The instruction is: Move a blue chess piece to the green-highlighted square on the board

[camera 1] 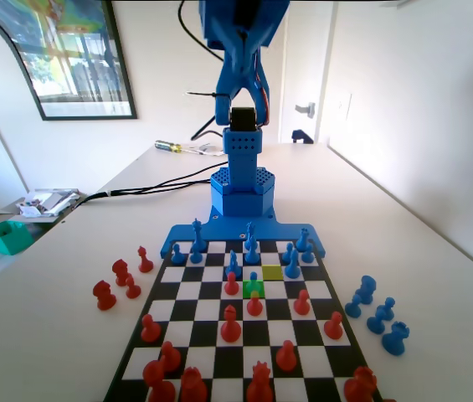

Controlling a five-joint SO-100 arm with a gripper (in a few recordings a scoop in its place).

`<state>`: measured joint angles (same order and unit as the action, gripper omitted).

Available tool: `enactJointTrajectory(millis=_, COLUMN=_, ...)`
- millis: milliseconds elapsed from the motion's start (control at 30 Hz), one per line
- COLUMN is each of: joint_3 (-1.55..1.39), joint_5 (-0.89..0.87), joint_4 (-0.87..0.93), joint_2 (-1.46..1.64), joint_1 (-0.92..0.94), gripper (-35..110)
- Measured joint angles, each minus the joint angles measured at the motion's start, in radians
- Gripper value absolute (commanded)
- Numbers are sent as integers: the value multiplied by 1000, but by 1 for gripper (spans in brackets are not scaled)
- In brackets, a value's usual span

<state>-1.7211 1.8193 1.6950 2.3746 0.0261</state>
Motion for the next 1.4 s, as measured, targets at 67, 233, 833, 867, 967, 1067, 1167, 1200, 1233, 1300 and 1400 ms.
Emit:
enactJointTrajectory(millis=67, joint_3=-40, joint_5=17, joint_4=11, joint_2=84, joint_1=-12, gripper=1)
enactJointTrajectory(millis=233, joint_3=-181, joint_5=54, joint_4=14, joint_2=298, joint_1=-3, gripper=1)
enactJointTrajectory(millis=833, joint_3=-453, joint_5=37, joint_4=-104, joint_2=600, joint_1=48, gripper=1)
enactJointTrajectory(millis=867, joint_3=-453, joint_5=37, joint_4=-104, joint_2=604, joint_1=54, gripper=1)
enactJointTrajectory(millis=967, joint_3=-453, joint_5=37, joint_4=-104, joint_2=606, joint_1=64, gripper=1)
enactJointTrajectory(millis=1067, joint_3=-453, joint_5=37, joint_4=-104, joint_2=606, joint_1=64, gripper=1)
enactJointTrajectory(millis=1167, joint_3=-453, joint_5=37, joint_4=-104, joint_2=626, joint_1=34, gripper=1)
enactJointTrajectory(millis=1200, joint_3=-453, joint_5=37, joint_4=-112, joint_2=640, joint_1=25, gripper=1)
enactJointTrajectory(millis=1233, joint_3=-453, joint_5=37, joint_4=-118, joint_2=655, joint_1=20, gripper=1)
enactJointTrajectory(millis=1300, joint_3=-453, joint_5=37, joint_4=-123, joint_2=672, joint_1=15, gripper=1)
enactJointTrajectory(millis=1400, joint_3=-453, joint_5=37, joint_4=-124, joint_2=676, joint_1=6, gripper=1)
